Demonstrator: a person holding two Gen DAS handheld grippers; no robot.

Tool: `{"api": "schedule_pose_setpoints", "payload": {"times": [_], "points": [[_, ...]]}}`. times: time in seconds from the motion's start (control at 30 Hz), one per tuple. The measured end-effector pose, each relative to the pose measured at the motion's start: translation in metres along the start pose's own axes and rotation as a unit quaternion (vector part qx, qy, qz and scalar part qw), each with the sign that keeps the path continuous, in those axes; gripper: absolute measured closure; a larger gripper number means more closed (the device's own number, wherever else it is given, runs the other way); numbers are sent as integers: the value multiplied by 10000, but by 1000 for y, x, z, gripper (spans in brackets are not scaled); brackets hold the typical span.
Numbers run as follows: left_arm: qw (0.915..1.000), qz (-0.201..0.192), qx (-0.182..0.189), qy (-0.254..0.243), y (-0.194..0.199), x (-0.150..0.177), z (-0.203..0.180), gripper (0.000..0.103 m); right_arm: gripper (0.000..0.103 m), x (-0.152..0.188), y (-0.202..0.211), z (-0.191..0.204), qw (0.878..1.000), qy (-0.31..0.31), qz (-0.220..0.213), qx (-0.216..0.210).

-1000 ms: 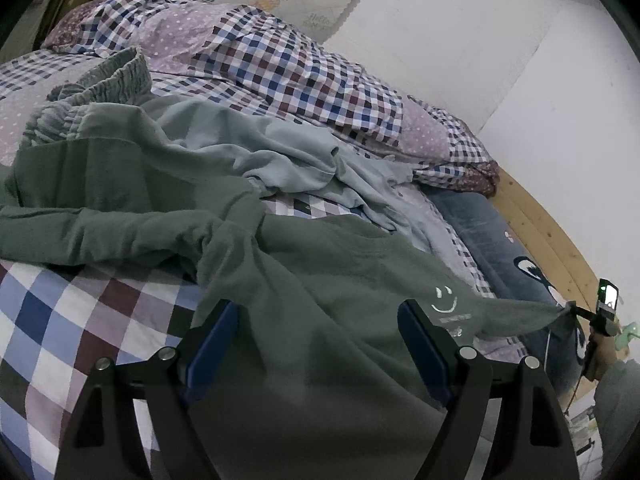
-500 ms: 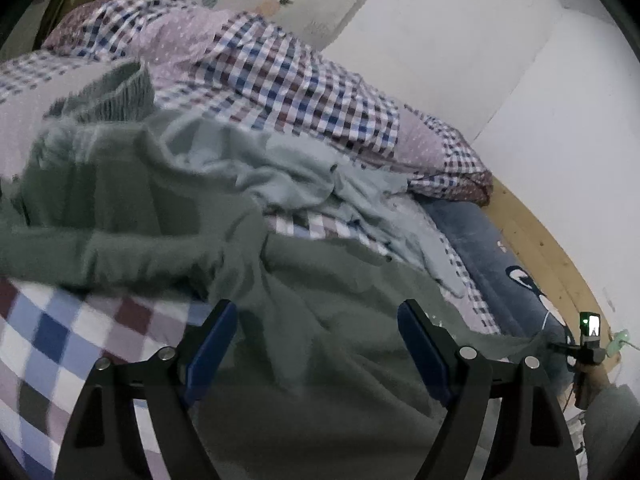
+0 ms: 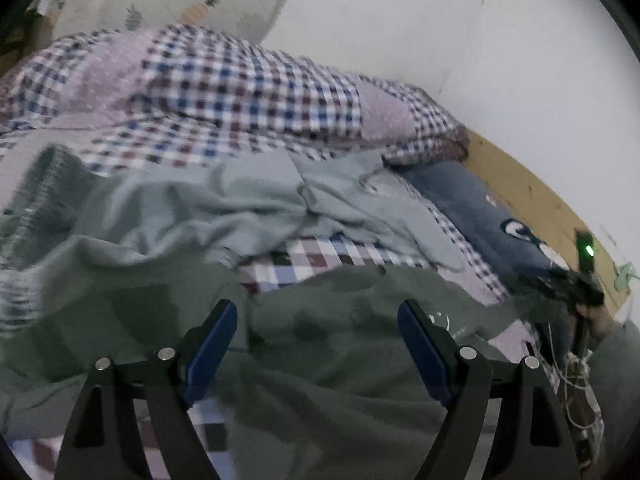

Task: Fold clothes
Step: 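Pull the sweatshirt side toward the left gripper with the right gripper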

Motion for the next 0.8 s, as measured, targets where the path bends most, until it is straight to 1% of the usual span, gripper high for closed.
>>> {"api": "schedule_pose_setpoints", "payload": {"times": [0.07,0.13,0.3,0.4,0.5,0.6,0.63,0.67,0.7,0.73,0.77,0.8], "points": [[9999,107,-72,-69,-13,9,-1,17,48,-16,-34,28,9993,290,46,-245],[9998,169,-99,-87,-17,21,-1,17,48,-24,-59,53,9971,576,125,-485],[9998,177,-60,-109,-12,37,3,17,48,-38,-111,105,9863,1155,343,-1127],[9999,86,-31,-132,-7,35,6,17,43,-44,-131,124,9831,1361,372,-1163],[10000,62,16,-75,-6,34,9,17,41,-45,-150,133,9824,1473,490,-1034],[10000,74,38,-12,-6,34,13,17,40,-43,-165,133,9819,1382,667,-1108],[10000,76,46,-11,-7,34,13,17,41,-43,-166,131,9823,1293,696,-1167],[10000,82,45,-27,-7,34,13,17,45,-42,-166,130,9820,1234,726,-1232],[9999,90,41,-45,-7,34,13,17,57,-40,-164,130,9814,1218,754,-1278],[9999,87,37,-56,-7,34,13,17,92,-37,-160,132,9805,1335,751,-1228],[9999,78,37,-55,-6,34,12,17,98,-34,-152,135,9801,1519,661,-1095],[10000,65,44,-41,-5,33,13,17,99,-30,-140,139,9793,1668,517,-1025]]}}
Point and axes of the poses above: each gripper's, at about its wrist camera, not at the fingertips, and y roughly against the way its jaws point, z to its left, x to its underside, the point moved 4 cm from there along -y, roughly the way its jaws point, and after that the axes turned 4 degrees about -z, right-handed, at the moved point
